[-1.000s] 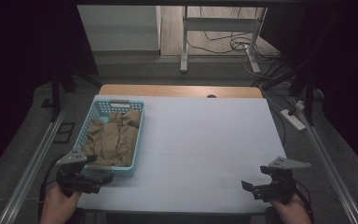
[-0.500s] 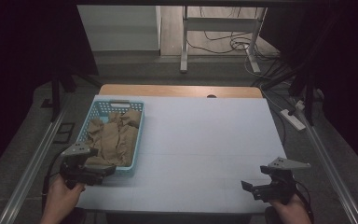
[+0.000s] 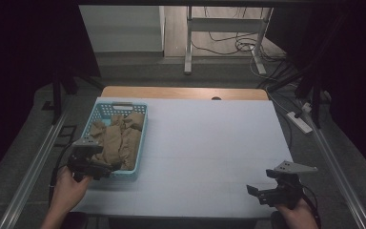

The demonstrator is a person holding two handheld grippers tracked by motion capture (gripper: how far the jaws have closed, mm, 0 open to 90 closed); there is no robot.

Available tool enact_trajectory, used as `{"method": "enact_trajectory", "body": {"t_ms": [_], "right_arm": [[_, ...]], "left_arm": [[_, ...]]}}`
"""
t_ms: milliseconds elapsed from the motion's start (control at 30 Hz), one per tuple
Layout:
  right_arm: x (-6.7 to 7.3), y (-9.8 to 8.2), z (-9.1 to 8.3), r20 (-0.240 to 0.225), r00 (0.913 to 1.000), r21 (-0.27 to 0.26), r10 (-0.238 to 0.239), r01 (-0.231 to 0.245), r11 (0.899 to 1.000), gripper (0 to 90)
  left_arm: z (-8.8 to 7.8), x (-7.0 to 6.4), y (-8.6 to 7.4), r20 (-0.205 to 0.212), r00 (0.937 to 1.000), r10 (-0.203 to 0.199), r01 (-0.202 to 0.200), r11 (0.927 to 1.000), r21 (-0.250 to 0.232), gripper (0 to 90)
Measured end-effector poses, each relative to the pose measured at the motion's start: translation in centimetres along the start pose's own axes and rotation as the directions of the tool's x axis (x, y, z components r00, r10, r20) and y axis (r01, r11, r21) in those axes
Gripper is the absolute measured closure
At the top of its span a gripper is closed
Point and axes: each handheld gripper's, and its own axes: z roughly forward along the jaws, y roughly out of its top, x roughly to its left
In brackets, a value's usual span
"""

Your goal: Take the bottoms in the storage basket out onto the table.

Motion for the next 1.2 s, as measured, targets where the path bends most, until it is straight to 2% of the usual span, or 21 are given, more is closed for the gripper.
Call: {"method": "enact_trajectory", "body": {"t_ms": [200,333,633,733,933,1000,1067,1167,1200], "right_arm": [[0.0,0.0,0.0,0.0,1.0,-0.002,0.003,-0.003,1.0,1.0],[-0.1,0.0,0.0,-0.003,1.0,-0.001,0.003,-0.003,1.0,1.1],[0.0,0.0,0.0,-0.002,1.0,0.0,0.003,-0.003,1.0,1.1],[0.0,0.0,0.0,-0.006,1.0,-0.001,0.001,-0.001,1.0,1.0],[0.0,0.0,0.0,-0.011,0.9999,-0.003,-0.001,0.001,1.0,1.0],[0.0,0.0,0.0,-0.012,0.9999,-0.002,-0.001,0.001,1.0,1.1],[-0.1,0.0,0.0,-0.013,0.9999,-0.002,0.0,0.0,1.0,1.1],[-0.1,0.0,0.0,-0.014,0.9999,-0.001,-0.001,0.001,1.0,1.0],[-0.1,0.0,0.0,-0.014,0.9999,-0.001,0.0,0.0,1.0,1.0]], "left_arm": [[0.7,0.6,0.8,-0.026,0.9996,0.006,-0.006,0.9996,0.029,0.0],[1.5,1.0,1.5,-0.079,0.9967,0.021,-0.016,0.9976,0.067,0.0],[3.1,2.6,3.1,-0.077,0.9967,-0.027,0.035,0.9939,0.105,0.0],[3.7,3.0,3.7,-0.1,0.9947,-0.021,0.035,0.9906,0.132,0.0],[5.1,4.3,4.4,-0.132,0.9903,-0.043,0.065,0.9842,0.165,0.0],[5.7,4.7,4.6,-0.154,0.9876,-0.032,0.063,0.9784,0.197,0.0],[6.3,5.2,4.7,-0.148,0.9879,-0.046,0.077,0.9743,0.212,0.0],[7.3,5.6,4.7,-0.166,0.9858,-0.026,0.067,0.9663,0.249,0.0],[7.5,5.6,4.8,-0.161,0.9868,-0.019,0.06,0.9658,0.252,0.0]]}}
